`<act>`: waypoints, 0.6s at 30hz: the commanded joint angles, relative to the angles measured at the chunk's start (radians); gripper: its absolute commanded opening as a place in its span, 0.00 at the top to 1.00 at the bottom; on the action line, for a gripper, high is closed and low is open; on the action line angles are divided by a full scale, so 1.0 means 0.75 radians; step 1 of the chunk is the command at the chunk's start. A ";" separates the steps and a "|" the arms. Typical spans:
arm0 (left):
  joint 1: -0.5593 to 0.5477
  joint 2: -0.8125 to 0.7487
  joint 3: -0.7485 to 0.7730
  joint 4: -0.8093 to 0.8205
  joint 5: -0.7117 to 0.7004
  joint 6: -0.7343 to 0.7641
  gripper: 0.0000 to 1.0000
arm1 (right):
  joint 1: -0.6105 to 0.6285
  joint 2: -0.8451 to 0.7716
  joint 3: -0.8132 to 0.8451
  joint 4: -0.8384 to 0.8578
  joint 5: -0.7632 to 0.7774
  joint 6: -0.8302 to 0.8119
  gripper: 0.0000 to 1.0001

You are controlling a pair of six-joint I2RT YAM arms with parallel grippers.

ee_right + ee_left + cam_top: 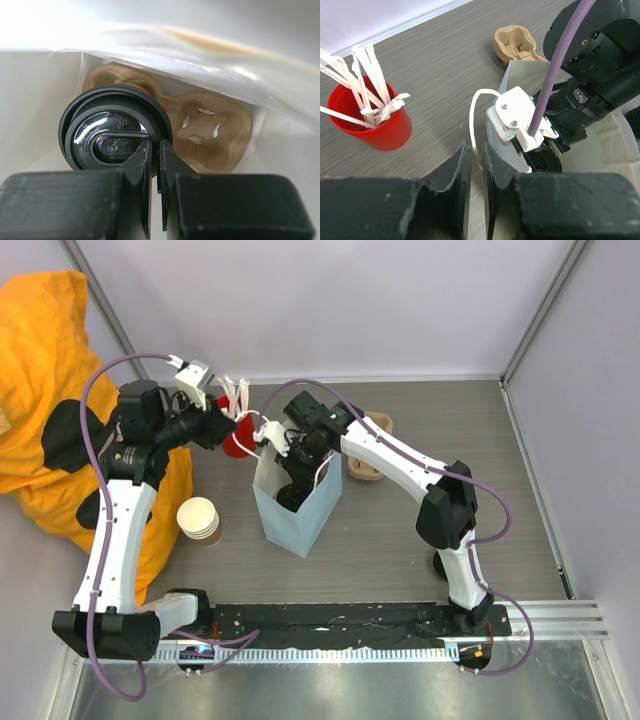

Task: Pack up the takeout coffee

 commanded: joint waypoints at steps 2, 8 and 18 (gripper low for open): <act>0.013 -0.038 -0.005 0.068 0.039 -0.024 0.82 | 0.014 -0.028 -0.042 0.014 0.054 0.026 0.99; 0.017 -0.042 -0.007 0.070 0.039 -0.022 0.82 | 0.024 -0.033 -0.058 0.023 0.081 0.022 0.99; 0.019 -0.046 -0.005 0.068 0.043 -0.024 0.82 | 0.041 -0.047 -0.085 0.031 0.118 0.020 0.99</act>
